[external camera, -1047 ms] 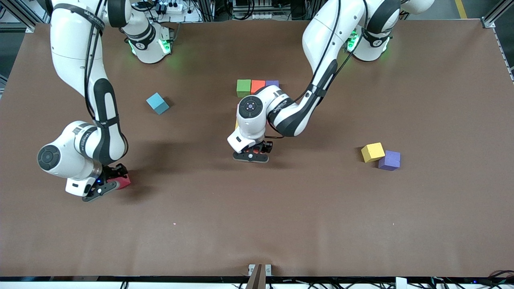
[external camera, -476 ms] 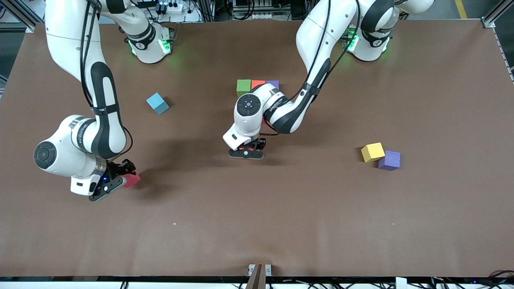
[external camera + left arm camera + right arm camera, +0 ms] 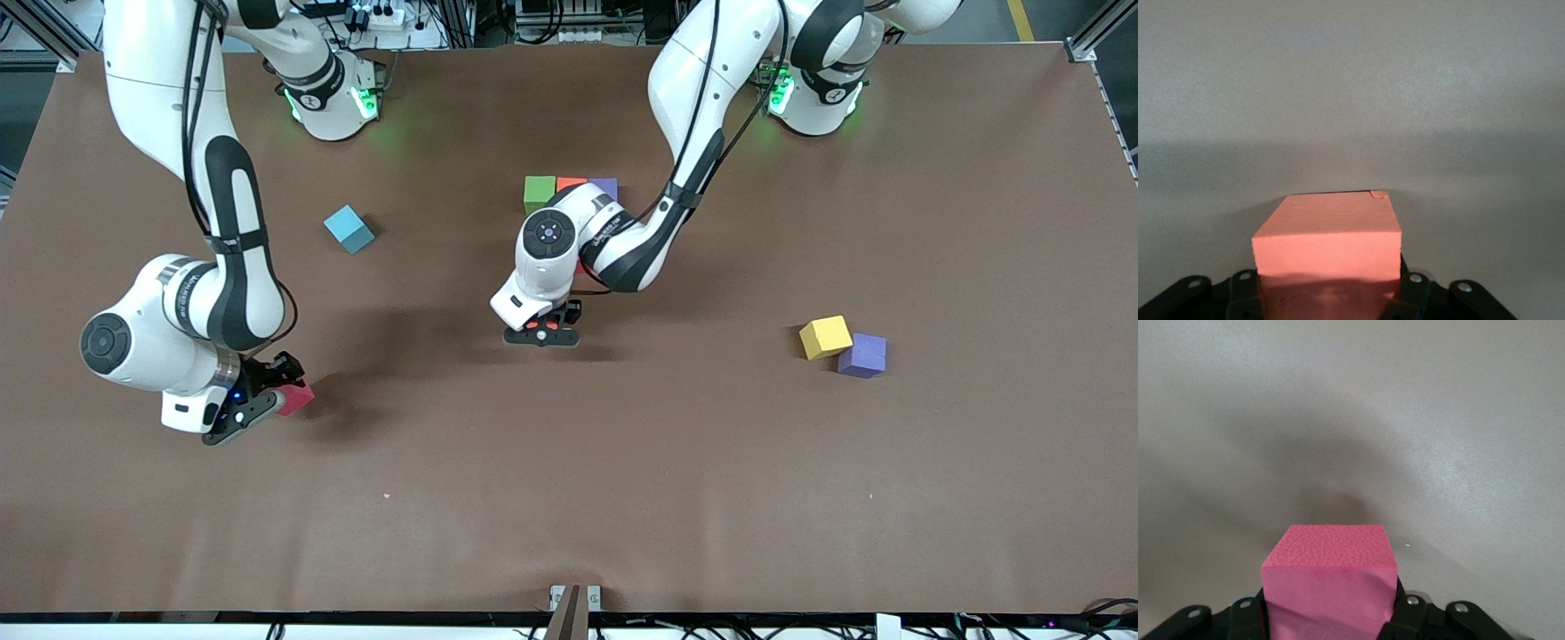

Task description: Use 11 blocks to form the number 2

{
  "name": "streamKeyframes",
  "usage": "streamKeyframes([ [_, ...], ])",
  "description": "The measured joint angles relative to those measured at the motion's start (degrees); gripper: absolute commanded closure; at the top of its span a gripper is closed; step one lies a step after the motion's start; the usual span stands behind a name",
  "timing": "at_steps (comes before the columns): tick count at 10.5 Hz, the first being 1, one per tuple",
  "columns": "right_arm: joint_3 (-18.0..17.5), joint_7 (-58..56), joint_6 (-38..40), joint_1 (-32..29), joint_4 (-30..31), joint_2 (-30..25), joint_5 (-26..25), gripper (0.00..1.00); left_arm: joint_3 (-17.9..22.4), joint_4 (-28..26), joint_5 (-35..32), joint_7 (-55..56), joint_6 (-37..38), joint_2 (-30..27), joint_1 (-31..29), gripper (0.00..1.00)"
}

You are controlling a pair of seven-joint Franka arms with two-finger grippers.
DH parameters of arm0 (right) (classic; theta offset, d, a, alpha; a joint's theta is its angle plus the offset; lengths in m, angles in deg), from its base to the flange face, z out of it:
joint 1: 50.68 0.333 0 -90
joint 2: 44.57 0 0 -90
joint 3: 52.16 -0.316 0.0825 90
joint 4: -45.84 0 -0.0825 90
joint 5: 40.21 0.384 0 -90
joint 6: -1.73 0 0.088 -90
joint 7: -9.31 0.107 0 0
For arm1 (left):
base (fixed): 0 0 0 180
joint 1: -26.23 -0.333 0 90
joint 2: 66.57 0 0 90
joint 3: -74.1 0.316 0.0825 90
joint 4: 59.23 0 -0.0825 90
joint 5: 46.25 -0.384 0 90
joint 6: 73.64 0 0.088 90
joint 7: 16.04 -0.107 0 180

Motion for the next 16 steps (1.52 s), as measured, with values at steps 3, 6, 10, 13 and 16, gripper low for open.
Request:
streamKeyframes([
  [3,0.04,0.00,0.00,-0.01,0.00,0.00,0.00,0.74,0.65,0.07,0.01,0.02,0.98,0.03,0.98,1.00],
  [6,0.04,0.00,0.00,-0.01,0.00,0.00,0.00,0.74,1.58,0.36,0.01,0.02,3.56,0.02,2.23,0.99],
  [10,0.04,0.00,0.00,-0.01,0.00,0.00,0.00,0.73,1.78,0.38,0.01,0.02,3.91,0.02,2.47,0.93],
  [13,0.06,0.00,0.00,-0.08,0.00,0.00,0.00,0.71,1.90,0.37,0.01,0.02,4.02,0.03,2.65,0.00],
  [16,0.16,0.00,0.00,-0.12,-0.02,-0.01,0.00,0.71,1.93,0.06,0.01,0.02,4.11,0.74,3.03,0.00],
])
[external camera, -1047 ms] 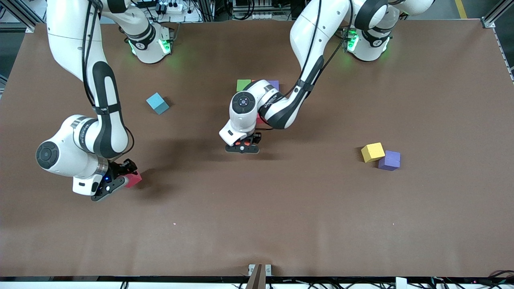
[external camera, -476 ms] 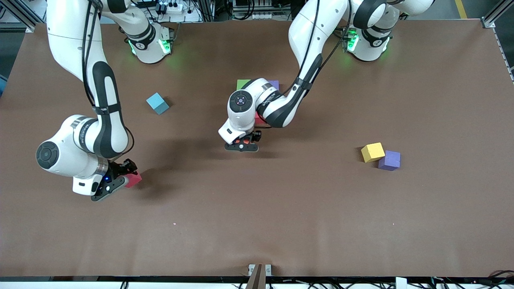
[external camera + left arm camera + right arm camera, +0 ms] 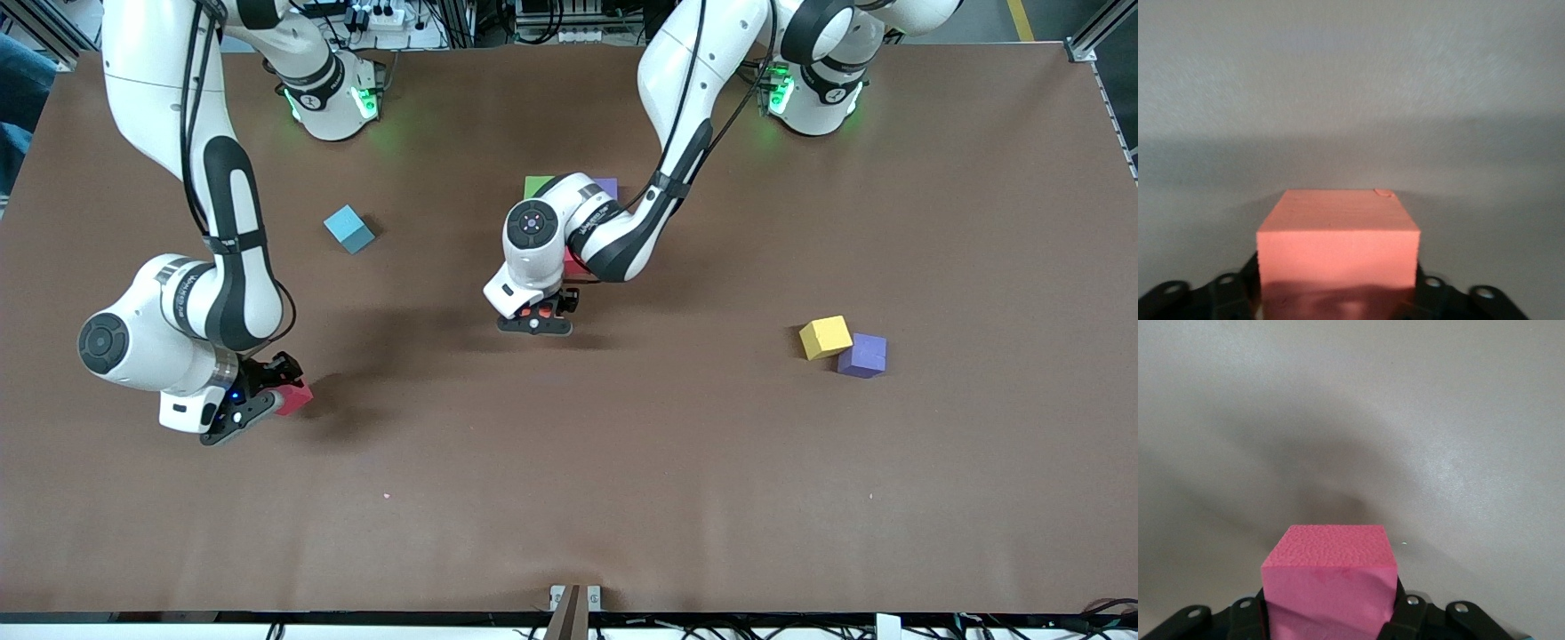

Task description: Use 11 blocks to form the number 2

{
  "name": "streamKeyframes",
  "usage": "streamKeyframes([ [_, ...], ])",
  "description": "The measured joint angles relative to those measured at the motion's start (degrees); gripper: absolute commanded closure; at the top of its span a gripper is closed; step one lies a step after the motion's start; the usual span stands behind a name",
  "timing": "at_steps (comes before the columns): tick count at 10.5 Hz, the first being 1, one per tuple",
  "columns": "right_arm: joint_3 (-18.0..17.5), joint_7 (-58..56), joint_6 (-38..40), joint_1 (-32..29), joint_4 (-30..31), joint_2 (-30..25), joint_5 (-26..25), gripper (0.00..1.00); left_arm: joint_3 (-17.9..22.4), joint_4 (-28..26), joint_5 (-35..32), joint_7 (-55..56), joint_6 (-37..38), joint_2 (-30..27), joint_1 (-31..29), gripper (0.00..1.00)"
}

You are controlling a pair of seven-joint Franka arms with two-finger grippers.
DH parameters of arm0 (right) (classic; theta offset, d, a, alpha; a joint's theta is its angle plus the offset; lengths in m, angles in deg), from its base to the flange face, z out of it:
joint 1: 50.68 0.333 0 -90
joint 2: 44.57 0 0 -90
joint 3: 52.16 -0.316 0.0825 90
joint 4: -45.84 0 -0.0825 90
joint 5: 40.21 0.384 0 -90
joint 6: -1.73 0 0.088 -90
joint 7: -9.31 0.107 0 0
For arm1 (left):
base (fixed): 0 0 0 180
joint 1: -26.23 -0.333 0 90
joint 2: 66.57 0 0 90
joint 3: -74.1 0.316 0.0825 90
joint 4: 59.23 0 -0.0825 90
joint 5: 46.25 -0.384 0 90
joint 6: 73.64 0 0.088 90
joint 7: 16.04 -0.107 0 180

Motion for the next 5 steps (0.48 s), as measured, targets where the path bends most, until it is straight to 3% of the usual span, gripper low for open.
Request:
streamKeyframes([
  [2,0.19,0.00,0.41,0.03,-0.32,-0.10,0.00,0.71,0.68,1.20,0.05,0.03,-0.64,-0.70,0.09,0.00],
  [5,0.38,0.46,1.86,0.51,-1.33,-0.33,0.00,0.71,2.08,2.71,0.31,0.57,2.13,-10.73,-2.25,0.00],
])
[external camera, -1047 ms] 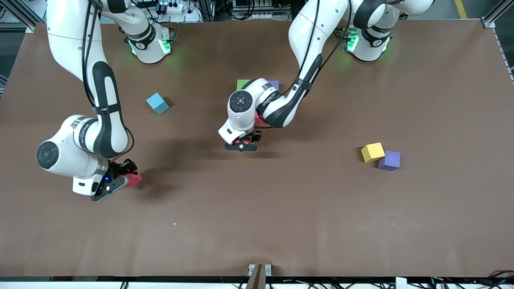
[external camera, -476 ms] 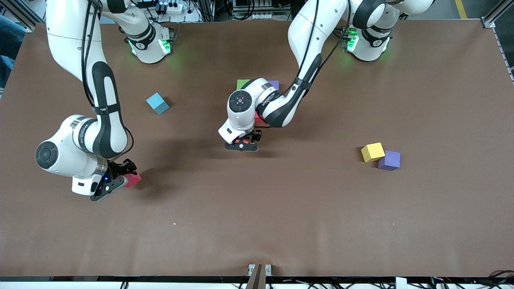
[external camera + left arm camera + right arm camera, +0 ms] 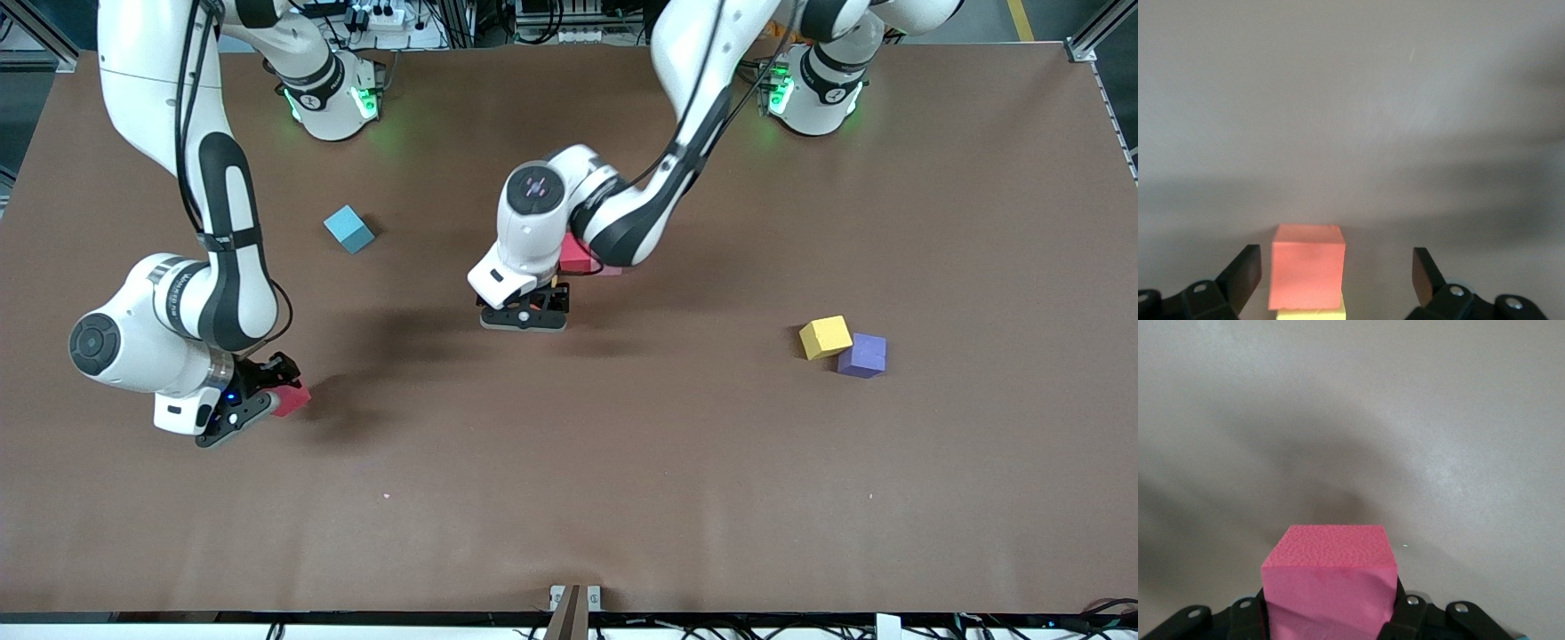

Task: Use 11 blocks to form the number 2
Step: 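Release orange with the left gripper while the right gripper carries pink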

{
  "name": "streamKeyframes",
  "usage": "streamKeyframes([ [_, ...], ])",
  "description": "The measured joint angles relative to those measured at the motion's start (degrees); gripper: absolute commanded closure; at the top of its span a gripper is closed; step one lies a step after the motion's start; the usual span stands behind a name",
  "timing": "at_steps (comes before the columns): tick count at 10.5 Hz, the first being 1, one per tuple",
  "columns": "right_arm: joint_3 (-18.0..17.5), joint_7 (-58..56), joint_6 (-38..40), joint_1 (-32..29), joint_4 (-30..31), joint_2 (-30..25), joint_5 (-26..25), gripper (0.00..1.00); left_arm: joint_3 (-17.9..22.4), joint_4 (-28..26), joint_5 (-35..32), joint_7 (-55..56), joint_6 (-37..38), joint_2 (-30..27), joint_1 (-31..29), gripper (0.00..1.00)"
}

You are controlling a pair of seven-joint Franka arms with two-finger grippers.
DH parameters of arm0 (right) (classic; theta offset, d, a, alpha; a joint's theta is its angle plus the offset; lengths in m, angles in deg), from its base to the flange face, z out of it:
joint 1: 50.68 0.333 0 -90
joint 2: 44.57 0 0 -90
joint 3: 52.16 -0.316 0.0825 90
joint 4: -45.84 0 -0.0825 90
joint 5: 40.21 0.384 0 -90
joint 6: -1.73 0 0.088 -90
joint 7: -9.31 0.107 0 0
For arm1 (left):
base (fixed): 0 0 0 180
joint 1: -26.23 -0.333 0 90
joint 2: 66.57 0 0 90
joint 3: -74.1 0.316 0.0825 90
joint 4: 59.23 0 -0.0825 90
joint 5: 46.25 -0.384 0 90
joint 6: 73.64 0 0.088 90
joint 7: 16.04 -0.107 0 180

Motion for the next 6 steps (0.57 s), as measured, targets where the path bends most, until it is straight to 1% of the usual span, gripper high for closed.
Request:
streamKeyframes([
  [2,-0.01,2.97,0.19,2.33,-0.12,-0.03,0.00,0.71,0.29,-0.51,0.00,-0.07,9.07,-6.98,-5.18,0.00],
  [3,-0.02,5.62,0.26,4.01,-0.14,-0.03,0.00,0.71,0.37,-1.17,0.00,-0.16,12.93,-9.05,-7.81,0.00],
  [6,-0.01,17.33,0.33,10.94,-0.42,-0.03,0.00,0.71,0.50,-3.05,0.00,-3.00,21.16,-10.03,-14.56,0.00],
])
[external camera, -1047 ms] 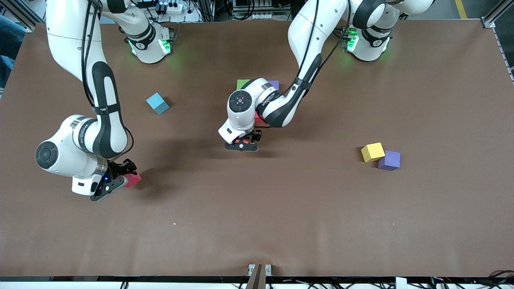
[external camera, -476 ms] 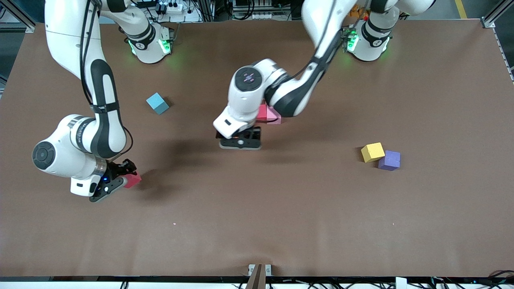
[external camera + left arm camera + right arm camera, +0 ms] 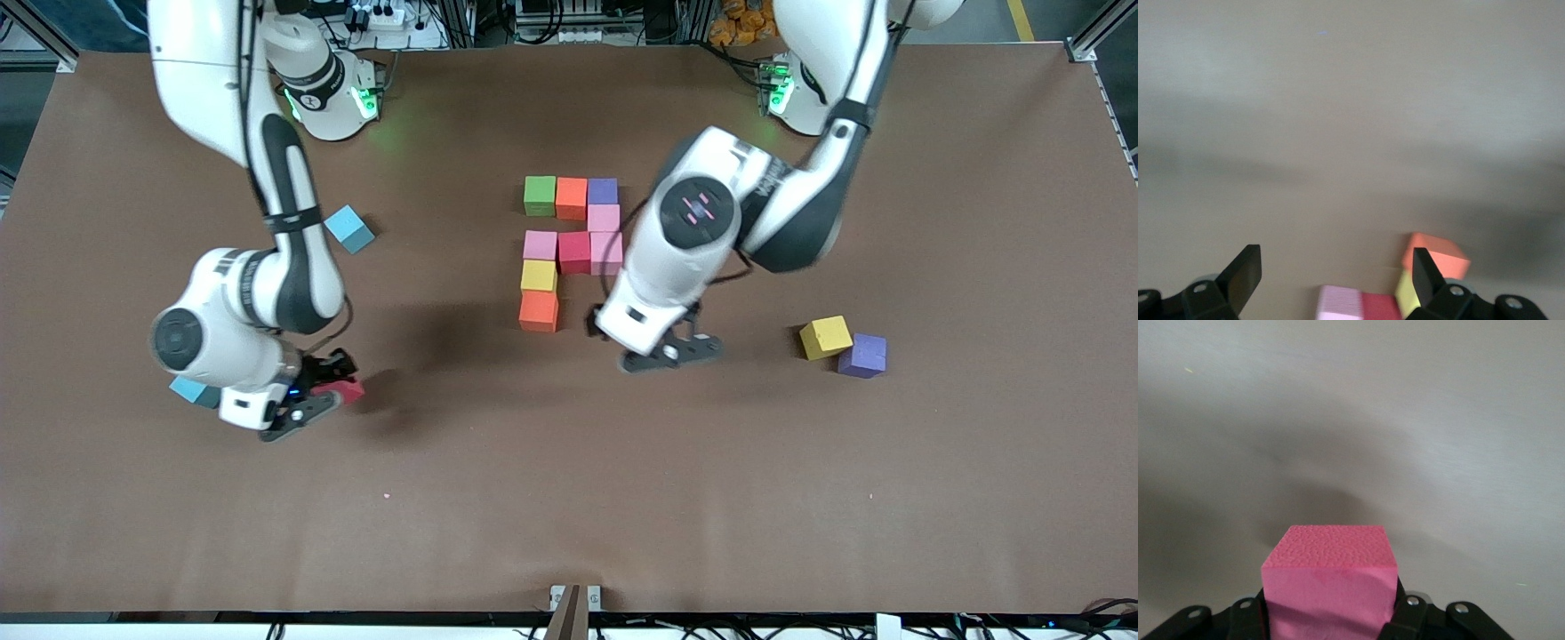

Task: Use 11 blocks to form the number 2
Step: 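Release orange with the left gripper while the right gripper carries pink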

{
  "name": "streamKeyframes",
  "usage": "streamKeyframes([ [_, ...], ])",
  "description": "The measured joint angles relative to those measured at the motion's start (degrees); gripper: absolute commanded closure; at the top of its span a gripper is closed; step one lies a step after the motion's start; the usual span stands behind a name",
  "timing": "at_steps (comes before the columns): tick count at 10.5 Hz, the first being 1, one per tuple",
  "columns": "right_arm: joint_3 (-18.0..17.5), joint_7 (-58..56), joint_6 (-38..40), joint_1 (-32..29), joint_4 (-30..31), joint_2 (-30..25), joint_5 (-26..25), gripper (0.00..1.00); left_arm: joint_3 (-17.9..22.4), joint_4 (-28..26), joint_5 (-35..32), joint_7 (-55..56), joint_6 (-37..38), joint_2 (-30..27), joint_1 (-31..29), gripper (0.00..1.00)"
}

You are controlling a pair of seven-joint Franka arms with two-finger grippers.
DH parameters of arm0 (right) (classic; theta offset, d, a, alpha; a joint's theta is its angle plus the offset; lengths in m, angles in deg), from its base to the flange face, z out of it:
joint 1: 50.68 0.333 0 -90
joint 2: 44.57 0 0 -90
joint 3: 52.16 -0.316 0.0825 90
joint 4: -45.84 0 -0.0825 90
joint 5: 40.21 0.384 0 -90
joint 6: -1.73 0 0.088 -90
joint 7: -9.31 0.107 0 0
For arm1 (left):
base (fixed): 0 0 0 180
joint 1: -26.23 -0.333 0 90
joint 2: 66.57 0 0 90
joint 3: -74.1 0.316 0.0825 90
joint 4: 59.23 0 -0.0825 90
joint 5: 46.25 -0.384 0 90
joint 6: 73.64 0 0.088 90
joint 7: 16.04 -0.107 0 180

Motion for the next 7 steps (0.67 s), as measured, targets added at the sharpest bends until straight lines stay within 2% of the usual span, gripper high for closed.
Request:
streamKeyframes([
  [4,-0.13,20.86,0.00,9.84,-1.82,-0.04,-0.01,0.71,0.33,-6.27,-1.45,-5.82,1.75,-0.44,-8.44,0.00],
  [7,-0.30,37.95,0.00,16.48,-3.43,0.04,0.01,0.71,0.70,-11.79,-2.77,-8.40,1.35,-3.40,-14.96,0.00],
])
